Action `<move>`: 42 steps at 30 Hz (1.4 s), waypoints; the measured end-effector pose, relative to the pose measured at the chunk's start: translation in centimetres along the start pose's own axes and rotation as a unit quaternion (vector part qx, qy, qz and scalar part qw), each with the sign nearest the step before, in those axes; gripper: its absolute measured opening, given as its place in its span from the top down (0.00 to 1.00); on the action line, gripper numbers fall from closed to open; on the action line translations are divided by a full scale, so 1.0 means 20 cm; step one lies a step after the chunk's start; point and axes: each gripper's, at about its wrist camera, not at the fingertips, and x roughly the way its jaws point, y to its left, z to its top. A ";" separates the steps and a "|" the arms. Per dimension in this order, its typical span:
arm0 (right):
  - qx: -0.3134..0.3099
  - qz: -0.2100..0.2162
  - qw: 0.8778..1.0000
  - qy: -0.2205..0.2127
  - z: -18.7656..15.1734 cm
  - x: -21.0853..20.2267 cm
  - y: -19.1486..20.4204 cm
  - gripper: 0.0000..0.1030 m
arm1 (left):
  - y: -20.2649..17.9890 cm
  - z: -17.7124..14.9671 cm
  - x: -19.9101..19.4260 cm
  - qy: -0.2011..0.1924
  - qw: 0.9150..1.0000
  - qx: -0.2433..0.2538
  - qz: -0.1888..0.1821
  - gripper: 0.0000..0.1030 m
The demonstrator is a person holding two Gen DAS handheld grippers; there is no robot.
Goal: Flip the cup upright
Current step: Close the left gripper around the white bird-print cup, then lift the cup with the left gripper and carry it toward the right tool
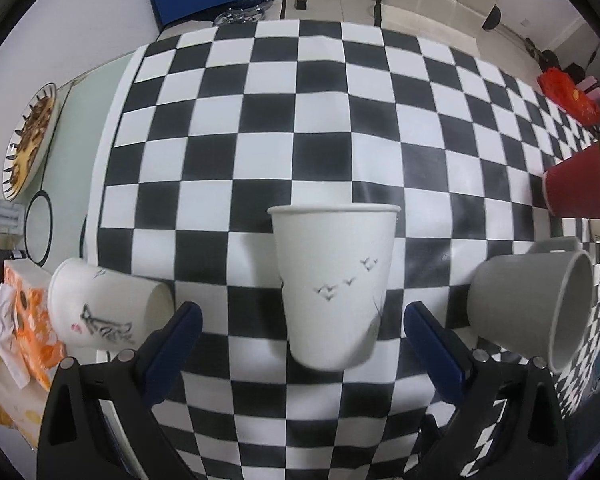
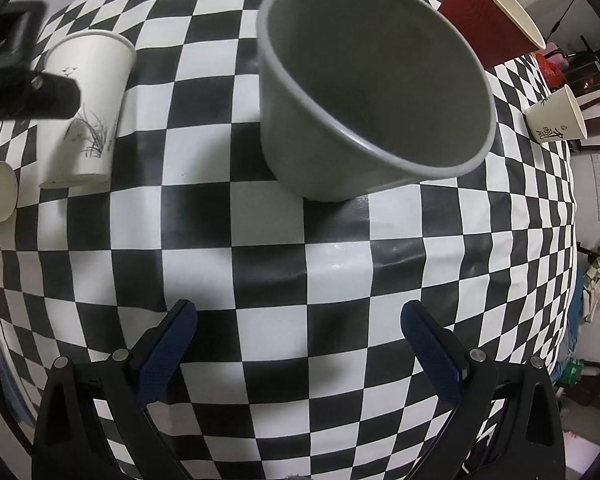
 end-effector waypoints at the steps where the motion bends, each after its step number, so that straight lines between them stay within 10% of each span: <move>1: 0.000 -0.001 1.000 0.000 0.00 0.01 0.00 0.00 | -0.01 0.01 0.03 0.004 1.000 0.001 -0.003 0.00; 10: 0.000 -0.004 1.000 0.002 0.02 0.05 -0.04 0.00 | -0.09 0.14 0.23 0.016 1.000 0.015 -0.019 0.04; 14: 0.000 -0.003 1.000 -0.003 0.02 0.03 -0.05 0.00 | -0.08 0.19 0.31 0.024 0.999 0.013 -0.029 0.42; 26: -0.003 0.005 1.000 -0.013 -0.06 -0.05 -0.08 0.00 | -0.01 0.12 0.19 -0.013 0.999 -0.002 -0.035 0.44; 42: -0.043 0.028 0.998 -0.025 -0.47 -0.16 -0.49 0.00 | -0.23 -0.51 -0.22 -0.006 0.998 -0.033 -0.049 0.44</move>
